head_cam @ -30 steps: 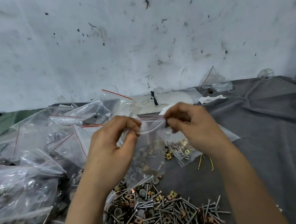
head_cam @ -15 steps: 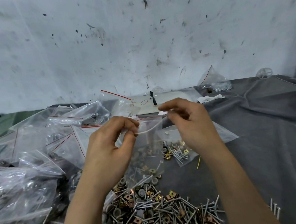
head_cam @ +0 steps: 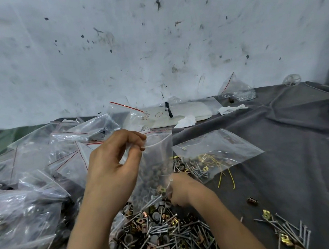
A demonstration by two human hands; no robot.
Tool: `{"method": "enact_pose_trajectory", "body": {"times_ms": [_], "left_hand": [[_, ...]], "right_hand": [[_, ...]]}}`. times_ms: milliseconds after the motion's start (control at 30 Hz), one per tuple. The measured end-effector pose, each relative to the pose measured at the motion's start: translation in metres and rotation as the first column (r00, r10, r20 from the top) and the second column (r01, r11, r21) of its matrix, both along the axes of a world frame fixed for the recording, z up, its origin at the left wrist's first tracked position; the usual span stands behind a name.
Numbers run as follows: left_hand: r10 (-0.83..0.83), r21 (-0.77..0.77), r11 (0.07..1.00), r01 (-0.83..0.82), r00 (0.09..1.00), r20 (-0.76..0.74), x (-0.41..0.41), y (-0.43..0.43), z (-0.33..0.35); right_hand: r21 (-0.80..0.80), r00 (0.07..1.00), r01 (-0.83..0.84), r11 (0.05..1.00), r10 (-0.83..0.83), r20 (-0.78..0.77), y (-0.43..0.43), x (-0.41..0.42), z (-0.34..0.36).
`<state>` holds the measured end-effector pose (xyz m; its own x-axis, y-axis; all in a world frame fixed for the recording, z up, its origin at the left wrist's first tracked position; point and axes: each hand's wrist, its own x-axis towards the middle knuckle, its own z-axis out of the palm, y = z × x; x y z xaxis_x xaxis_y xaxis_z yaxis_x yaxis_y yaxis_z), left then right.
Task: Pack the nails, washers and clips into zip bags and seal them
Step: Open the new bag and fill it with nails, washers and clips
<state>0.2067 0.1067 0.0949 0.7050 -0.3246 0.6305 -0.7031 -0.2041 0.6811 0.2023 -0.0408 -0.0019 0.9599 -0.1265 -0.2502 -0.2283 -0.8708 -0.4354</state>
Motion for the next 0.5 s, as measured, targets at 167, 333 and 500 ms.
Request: {"method": "enact_pose_trajectory", "body": {"times_ms": [167,333,500], "left_hand": [[-0.004,0.011,1.0,0.004,1.0,-0.003,0.0,0.001,0.0],[-0.039,0.028,0.999,0.039,0.999,-0.004,0.001,0.001,0.0],[-0.111,0.054,0.992,0.11,0.994,0.009,-0.002,-0.001,-0.001]], "right_hand": [[0.034,0.997,0.039,0.999,-0.041,0.065,-0.01,-0.006,0.011],[0.346,0.847,0.226,0.911,-0.359,0.392,-0.04,-0.027,0.054],[0.626,0.552,-0.18,0.759,-0.449,0.703,-0.026,-0.051,0.1]]}}
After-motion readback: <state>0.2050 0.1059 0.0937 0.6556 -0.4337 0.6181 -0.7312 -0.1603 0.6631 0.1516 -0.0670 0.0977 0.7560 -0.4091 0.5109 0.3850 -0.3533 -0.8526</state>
